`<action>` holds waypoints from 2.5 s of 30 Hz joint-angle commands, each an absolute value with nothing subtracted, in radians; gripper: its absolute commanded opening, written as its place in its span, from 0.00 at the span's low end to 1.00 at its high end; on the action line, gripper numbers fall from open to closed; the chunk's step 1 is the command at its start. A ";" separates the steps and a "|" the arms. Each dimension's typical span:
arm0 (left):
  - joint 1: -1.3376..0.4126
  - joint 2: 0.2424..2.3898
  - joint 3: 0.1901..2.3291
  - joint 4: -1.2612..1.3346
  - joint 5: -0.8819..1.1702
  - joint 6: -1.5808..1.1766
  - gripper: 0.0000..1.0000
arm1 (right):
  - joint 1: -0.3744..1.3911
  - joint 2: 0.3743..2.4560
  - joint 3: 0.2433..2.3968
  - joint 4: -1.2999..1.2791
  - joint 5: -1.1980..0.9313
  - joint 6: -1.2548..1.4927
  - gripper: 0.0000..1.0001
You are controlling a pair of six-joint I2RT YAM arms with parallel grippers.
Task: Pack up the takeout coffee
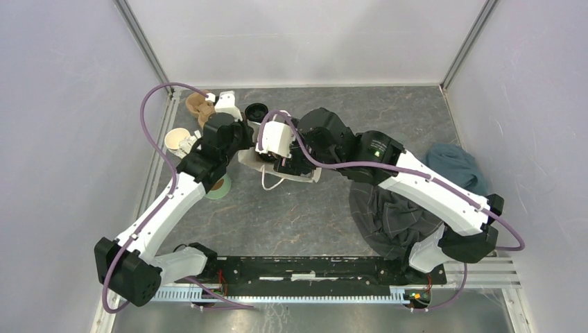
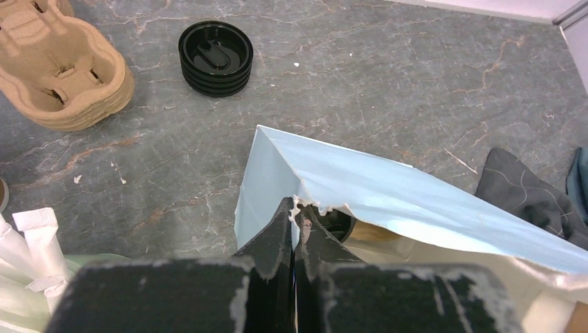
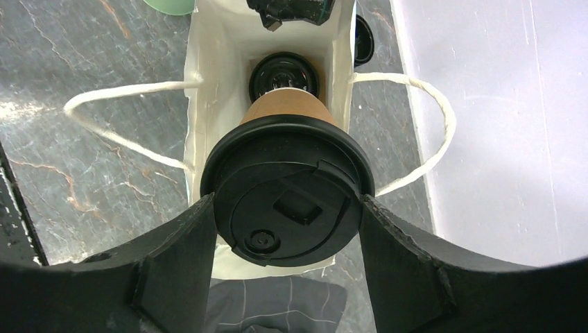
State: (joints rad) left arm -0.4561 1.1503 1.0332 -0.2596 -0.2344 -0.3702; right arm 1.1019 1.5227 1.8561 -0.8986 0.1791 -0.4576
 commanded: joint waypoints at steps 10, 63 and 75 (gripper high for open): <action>-0.459 1.060 0.990 -0.182 -0.297 -0.497 0.02 | 1.142 1.621 1.860 -0.835 0.244 -0.466 0.00; -0.459 0.802 0.585 0.155 -0.187 -0.432 0.02 | 1.020 1.644 1.458 -0.566 0.138 -1.035 0.00; -0.480 0.798 0.582 0.127 -0.183 -0.388 0.02 | 0.983 1.574 1.420 -0.521 0.154 -0.983 0.00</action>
